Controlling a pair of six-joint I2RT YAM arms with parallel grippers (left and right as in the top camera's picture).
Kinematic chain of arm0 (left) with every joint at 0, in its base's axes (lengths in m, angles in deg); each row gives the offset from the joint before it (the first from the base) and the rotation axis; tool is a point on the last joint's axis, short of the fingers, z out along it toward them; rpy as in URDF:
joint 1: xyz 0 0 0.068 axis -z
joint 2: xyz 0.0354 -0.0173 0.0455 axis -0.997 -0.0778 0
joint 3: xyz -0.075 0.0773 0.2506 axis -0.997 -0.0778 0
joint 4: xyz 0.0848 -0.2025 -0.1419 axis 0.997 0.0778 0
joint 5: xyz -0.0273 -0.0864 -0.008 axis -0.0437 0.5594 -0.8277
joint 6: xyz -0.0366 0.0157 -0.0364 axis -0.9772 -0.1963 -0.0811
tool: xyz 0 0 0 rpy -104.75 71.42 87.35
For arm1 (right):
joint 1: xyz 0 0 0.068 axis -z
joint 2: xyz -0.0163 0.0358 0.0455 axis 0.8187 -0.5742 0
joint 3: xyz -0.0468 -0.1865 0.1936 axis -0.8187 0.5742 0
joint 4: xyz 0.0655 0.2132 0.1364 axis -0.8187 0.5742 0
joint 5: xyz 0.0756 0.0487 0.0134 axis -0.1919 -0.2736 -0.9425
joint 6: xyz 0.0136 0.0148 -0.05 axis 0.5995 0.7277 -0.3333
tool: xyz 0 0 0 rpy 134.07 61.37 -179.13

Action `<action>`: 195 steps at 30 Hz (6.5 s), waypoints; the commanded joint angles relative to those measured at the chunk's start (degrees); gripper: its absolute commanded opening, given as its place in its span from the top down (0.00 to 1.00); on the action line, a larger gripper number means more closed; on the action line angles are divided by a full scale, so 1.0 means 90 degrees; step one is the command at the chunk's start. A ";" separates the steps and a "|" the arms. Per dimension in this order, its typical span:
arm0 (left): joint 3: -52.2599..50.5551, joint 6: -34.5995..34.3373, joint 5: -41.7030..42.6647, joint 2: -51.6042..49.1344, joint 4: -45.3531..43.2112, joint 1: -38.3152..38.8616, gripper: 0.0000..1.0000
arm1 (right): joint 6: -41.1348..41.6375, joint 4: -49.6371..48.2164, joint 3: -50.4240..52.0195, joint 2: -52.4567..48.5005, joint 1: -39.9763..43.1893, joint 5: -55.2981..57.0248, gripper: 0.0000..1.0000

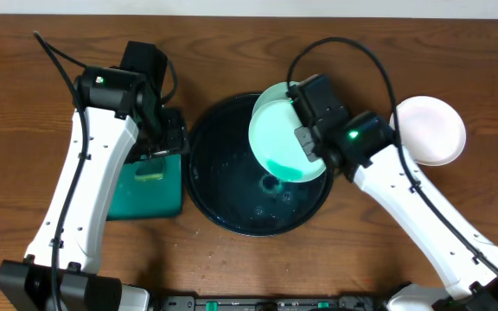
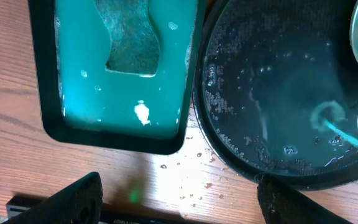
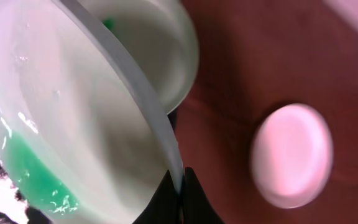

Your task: Clean dirty plates on tray and stack at the side

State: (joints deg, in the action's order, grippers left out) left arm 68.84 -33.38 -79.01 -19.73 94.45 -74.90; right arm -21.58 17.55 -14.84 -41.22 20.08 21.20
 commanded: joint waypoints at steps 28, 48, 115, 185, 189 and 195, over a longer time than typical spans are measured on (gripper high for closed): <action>0.0041 0.0041 -0.0036 -0.0010 0.0019 0.0007 0.19 | -0.3682 -0.1139 -0.0204 0.0080 -0.3203 0.6011 0.99; 0.0041 0.0041 -0.0039 -0.0010 0.0017 0.0007 0.19 | -0.3672 -0.1134 -0.0204 0.0080 -0.3247 0.6013 0.99; 0.0041 0.0039 -0.0036 -0.0010 -0.0002 0.0007 0.19 | 0.2186 -0.0233 0.0058 -0.1996 0.7822 -0.4592 0.99; 0.0041 0.0039 -0.0034 -0.0010 -0.0002 0.0007 0.19 | 0.1712 -0.3368 0.0046 -0.3716 0.3351 -0.5894 0.81; 0.0041 0.0039 -0.0034 -0.0010 -0.0002 0.0007 0.19 | 0.1715 -0.3271 0.0046 -0.3716 0.3351 -0.5897 0.99; 0.0041 0.0039 -0.0034 -0.0010 0.0000 0.0007 0.19 | 0.1753 -0.3016 0.0046 -0.3631 0.3349 -0.6052 0.99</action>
State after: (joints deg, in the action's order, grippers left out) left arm 68.84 -33.38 -79.01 -19.73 94.38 -74.90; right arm -6.48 -11.28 -14.82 -73.99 50.51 -33.18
